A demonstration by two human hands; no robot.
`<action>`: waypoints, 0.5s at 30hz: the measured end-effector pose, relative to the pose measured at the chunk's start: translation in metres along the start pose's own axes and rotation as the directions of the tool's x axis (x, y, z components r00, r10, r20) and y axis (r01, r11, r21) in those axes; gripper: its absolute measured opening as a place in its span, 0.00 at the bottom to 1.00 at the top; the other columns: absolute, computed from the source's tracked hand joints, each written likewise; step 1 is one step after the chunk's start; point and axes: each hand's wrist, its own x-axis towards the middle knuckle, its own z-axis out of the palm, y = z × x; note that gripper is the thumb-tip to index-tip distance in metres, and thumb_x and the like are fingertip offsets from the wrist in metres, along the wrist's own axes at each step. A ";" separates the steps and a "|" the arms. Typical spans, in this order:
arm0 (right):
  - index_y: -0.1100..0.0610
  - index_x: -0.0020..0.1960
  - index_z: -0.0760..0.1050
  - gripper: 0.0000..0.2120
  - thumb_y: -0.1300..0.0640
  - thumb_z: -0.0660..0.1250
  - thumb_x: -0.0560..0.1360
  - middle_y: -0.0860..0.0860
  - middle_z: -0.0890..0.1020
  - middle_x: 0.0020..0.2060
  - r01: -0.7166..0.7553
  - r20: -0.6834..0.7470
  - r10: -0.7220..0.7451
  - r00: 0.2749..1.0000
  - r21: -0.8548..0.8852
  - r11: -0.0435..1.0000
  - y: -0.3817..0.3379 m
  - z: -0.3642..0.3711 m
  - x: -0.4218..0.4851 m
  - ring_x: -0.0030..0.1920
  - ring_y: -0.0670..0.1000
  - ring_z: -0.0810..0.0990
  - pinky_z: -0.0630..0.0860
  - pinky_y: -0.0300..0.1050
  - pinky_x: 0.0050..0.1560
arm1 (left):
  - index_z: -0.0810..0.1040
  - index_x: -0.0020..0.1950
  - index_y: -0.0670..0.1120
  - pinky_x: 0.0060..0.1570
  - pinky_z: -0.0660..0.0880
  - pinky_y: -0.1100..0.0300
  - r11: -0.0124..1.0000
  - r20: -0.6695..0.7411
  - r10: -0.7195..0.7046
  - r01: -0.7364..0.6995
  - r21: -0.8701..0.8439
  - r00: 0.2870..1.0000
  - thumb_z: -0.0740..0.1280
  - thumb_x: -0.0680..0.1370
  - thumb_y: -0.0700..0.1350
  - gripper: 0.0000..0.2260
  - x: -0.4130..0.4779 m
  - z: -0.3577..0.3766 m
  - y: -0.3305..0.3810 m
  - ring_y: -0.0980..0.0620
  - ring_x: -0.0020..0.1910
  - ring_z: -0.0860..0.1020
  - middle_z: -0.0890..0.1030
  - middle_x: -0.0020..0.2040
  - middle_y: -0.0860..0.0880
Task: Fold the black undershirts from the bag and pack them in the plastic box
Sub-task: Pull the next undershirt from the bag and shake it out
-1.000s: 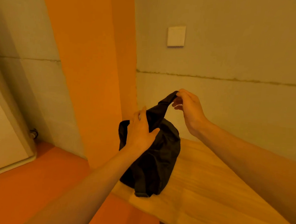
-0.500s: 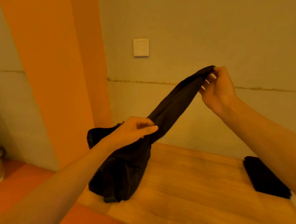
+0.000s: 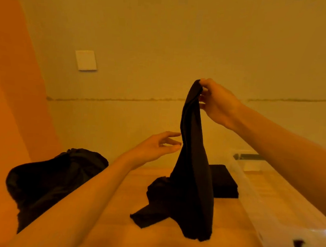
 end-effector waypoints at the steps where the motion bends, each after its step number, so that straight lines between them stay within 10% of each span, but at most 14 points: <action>1: 0.55 0.43 0.75 0.12 0.56 0.58 0.83 0.48 0.76 0.32 -0.004 0.016 0.005 1.000 -0.061 0.998 0.002 -0.009 -0.002 0.33 0.47 0.75 0.71 0.44 0.42 | 0.71 0.73 0.61 0.63 0.76 0.54 0.996 0.031 0.029 -0.026 -0.083 0.999 0.70 0.79 0.55 0.22 0.003 0.013 0.003 0.56 0.62 0.80 0.83 0.61 0.57; 15: 0.54 0.47 0.79 0.12 0.55 0.58 0.83 0.55 0.85 0.47 0.033 -0.013 -0.044 0.999 -0.442 0.896 0.024 -0.034 -0.012 0.49 0.53 0.83 0.76 0.50 0.54 | 0.76 0.52 0.43 0.51 0.81 0.62 0.980 -0.445 0.100 -0.166 -0.113 0.890 0.61 0.85 0.42 0.06 0.019 0.091 0.010 0.57 0.48 0.84 0.83 0.50 0.49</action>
